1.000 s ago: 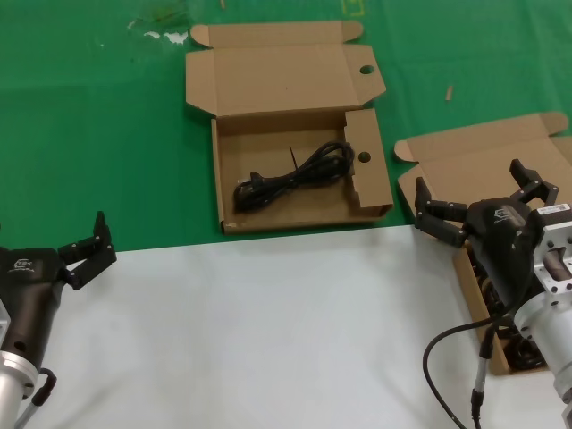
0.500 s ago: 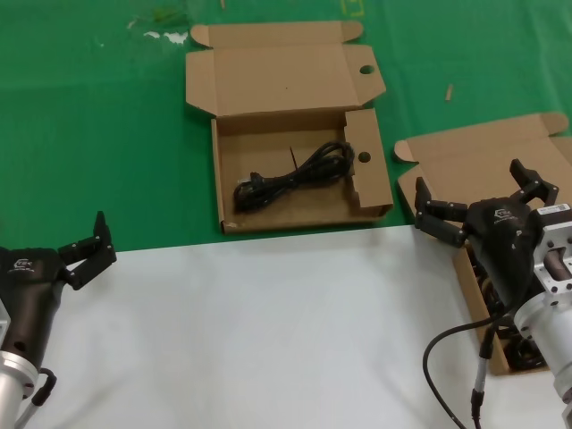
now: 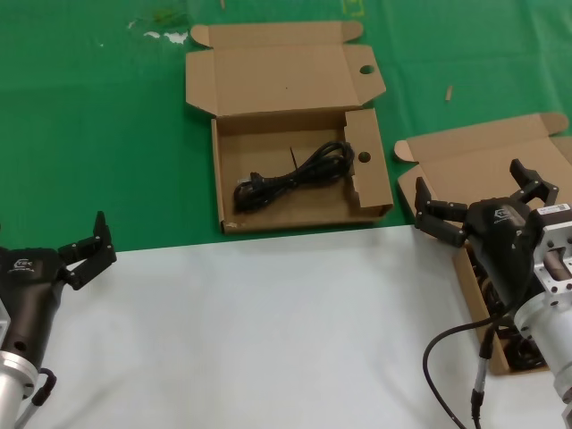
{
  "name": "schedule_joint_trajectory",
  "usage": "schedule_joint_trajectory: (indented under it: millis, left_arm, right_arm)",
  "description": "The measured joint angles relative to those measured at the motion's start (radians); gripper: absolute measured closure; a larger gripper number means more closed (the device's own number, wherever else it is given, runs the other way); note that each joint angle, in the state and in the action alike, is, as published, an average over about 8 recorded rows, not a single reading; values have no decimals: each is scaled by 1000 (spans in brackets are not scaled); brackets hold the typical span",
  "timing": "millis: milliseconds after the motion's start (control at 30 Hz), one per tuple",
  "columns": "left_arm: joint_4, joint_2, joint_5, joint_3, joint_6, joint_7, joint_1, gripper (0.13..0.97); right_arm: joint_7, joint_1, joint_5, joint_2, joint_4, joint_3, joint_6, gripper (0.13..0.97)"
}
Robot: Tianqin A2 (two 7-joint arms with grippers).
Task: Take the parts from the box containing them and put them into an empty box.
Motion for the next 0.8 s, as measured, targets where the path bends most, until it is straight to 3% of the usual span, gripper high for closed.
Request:
schedule_joint_trajectory:
  millis: [800]
  left_arm:
    - [0,0,0,0,0,0,0,132]
  right_arm:
    - [0,0,0,0,0,0,0,129]
